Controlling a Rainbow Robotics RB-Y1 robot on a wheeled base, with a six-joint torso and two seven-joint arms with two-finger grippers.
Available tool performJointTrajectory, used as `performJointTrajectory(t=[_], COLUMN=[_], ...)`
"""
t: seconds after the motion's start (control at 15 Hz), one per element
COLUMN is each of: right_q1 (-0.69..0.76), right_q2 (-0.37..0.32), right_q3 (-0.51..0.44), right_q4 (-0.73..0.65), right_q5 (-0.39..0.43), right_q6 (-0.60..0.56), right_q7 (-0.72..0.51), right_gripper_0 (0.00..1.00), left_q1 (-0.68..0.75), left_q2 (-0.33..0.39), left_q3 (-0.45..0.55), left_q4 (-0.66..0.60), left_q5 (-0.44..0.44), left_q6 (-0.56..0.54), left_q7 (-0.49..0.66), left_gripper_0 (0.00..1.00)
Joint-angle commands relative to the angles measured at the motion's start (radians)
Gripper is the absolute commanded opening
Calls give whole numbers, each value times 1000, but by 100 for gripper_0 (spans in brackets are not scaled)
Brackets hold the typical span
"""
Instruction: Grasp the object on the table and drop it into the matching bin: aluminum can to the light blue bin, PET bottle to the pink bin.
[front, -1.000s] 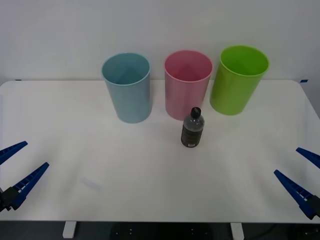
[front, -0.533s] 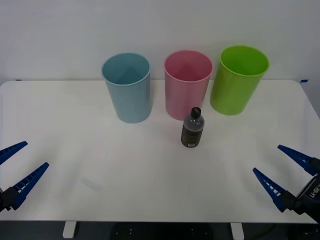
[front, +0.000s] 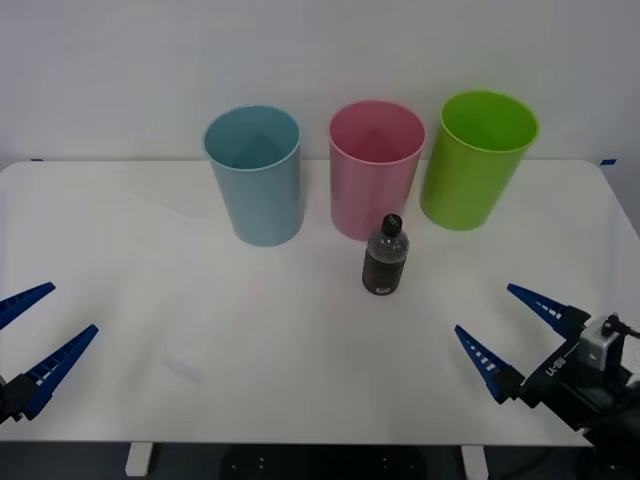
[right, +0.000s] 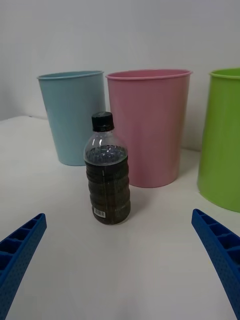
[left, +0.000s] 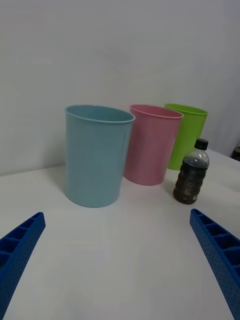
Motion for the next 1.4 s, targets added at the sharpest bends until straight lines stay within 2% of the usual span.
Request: performJointTrajectory(t=[0.07, 0.27, 0.4, 0.73, 1.4], right_q1=[-17, -60, -123, -222, -404], right_q2=[1, 7, 40, 127, 196], right_q3=[46, 83, 83, 74, 77], right_q4=[0, 40, 125, 230, 439], right_q5=[9, 15, 34, 110, 169], right_q6=[58, 87, 60, 66, 66], right_q7=[20, 38, 53, 75, 104], right_gripper_0=[100, 100, 100, 100, 100], left_q1=[0, 0, 0, 0, 0], left_q2=[0, 0, 0, 0, 0], left_q3=[0, 0, 0, 0, 0], left_q4=[0, 0, 0, 0, 0], left_q5=[0, 0, 0, 0, 0], left_q6=[0, 0, 0, 0, 0], left_q7=[0, 0, 0, 0, 0], left_gripper_0=[100, 100, 100, 100, 100])
